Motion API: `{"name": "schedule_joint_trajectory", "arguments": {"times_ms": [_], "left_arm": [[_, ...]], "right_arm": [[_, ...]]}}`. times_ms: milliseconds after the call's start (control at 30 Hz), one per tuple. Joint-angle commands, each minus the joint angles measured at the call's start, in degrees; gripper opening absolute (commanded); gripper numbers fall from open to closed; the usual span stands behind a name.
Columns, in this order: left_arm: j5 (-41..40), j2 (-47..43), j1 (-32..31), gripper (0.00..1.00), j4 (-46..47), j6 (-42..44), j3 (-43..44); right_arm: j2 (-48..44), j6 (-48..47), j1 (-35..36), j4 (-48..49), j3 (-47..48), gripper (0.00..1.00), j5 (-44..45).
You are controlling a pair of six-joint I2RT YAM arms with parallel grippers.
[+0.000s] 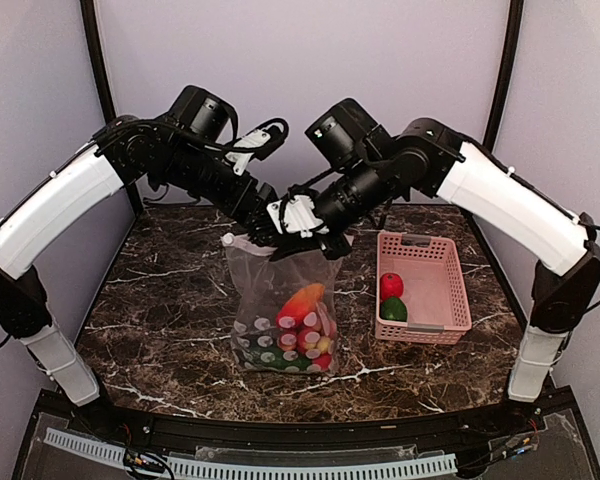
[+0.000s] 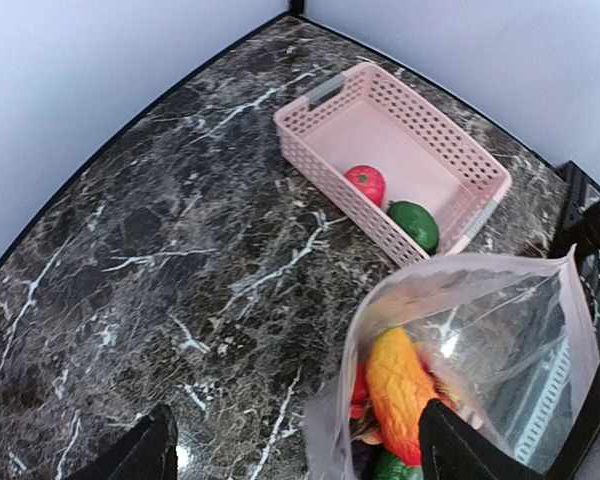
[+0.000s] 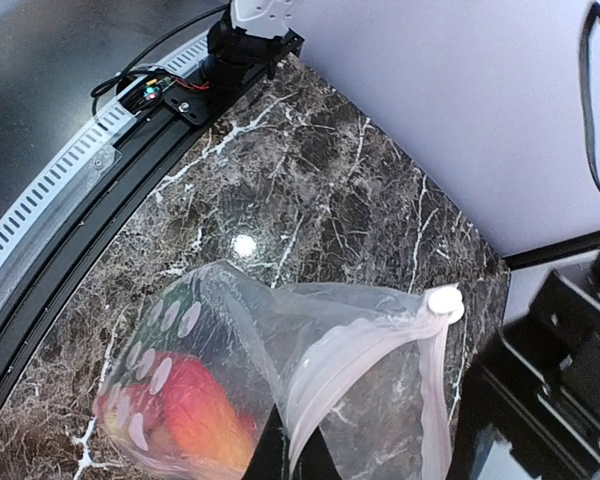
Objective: Place the food in the zip-top bag and seal the zipper
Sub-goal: Pass from the right arm to the left, then pick up the fake fruit from the bin.
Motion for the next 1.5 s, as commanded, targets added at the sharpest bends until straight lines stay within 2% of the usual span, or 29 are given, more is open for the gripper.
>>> {"name": "schedule_joint_trajectory", "arguments": {"times_ms": [0, 67, 200, 400, 500, 567, 700, 833, 933, 967, 1000, 1033, 1067, 1133, 1300, 1467], "left_arm": [[13.2, 1.2, 0.3, 0.84, -4.8, 3.5, -0.4], [13.2, 1.7, 0.3, 0.85, -5.4, 3.2, -1.4], [8.8, 1.9, 0.3, 0.8, -7.8, 3.6, -2.1], [10.9, 1.2, 0.3, 0.71, -10.2, 3.7, -3.1], [11.2, -1.5, 0.3, 0.71, -11.2, 4.2, -5.9], [9.5, -3.3, 0.3, 0.67, -11.3, 4.5, -8.0], [8.2, -6.1, 0.3, 0.48, -10.0, 4.1, -10.5], [7.5, -7.1, 0.3, 0.25, -8.1, 3.3, -10.1], [6.8, -7.6, 0.3, 0.13, -6.3, 3.1, -9.9], [6.6, -7.6, 0.3, 0.08, -5.8, 3.1, -10.0], [6.5, -7.7, 0.3, 0.06, -5.2, 3.1, -9.9], [6.5, -7.7, 0.3, 0.02, -4.6, 3.1, -9.9], [6.3, -7.6, 0.3, 0.01, -4.3, 3.0, -9.8], [6.0, -7.3, 0.3, 0.01, -3.1, 2.9, -9.6], [4.4, -5.9, 0.3, 0.01, 0.1, 1.0, -7.8], [2.9, -5.5, 0.3, 0.01, 2.5, -1.4, -7.4]], "right_arm": [[1.6, -2.5, 3.5, -1.3, 0.8, 0.0, 2.3], [1.9, -2.5, 4.5, -1.5, -0.6, 0.0, 3.4], [1.8, -2.2, 6.2, -1.7, -2.9, 0.0, 6.1], [1.6, -1.4, 6.7, -1.2, -4.5, 0.0, 8.0], [1.4, -0.9, 6.7, -1.2, -4.6, 0.0, 8.5], [1.2, -0.7, 6.7, -1.2, -4.4, 0.0, 8.9], [0.9, -0.6, 6.6, -1.2, -4.1, 0.0, 9.2], [0.9, -0.3, 6.5, -1.2, -4.4, 0.0, 9.2], [0.4, 0.6, 6.5, -1.3, -4.5, 0.0, 8.9], [0.1, 0.9, 6.5, -1.3, -4.5, 0.04, 8.9], [-0.2, 1.3, 6.2, -1.3, -4.3, 0.11, 8.9], [-0.5, 1.8, 5.9, -1.3, -3.9, 0.24, 8.8], [-1.0, 2.2, 5.5, -1.7, -3.4, 0.33, 8.4], [-2.0, 2.9, 3.7, -2.7, -1.9, 0.4, 5.9], [-8.2, 5.6, -5.4, -4.4, -1.4, 0.46, -5.1], [-15.4, 8.4, -17.7, -3.2, -11.7, 0.46, -13.9]]}}
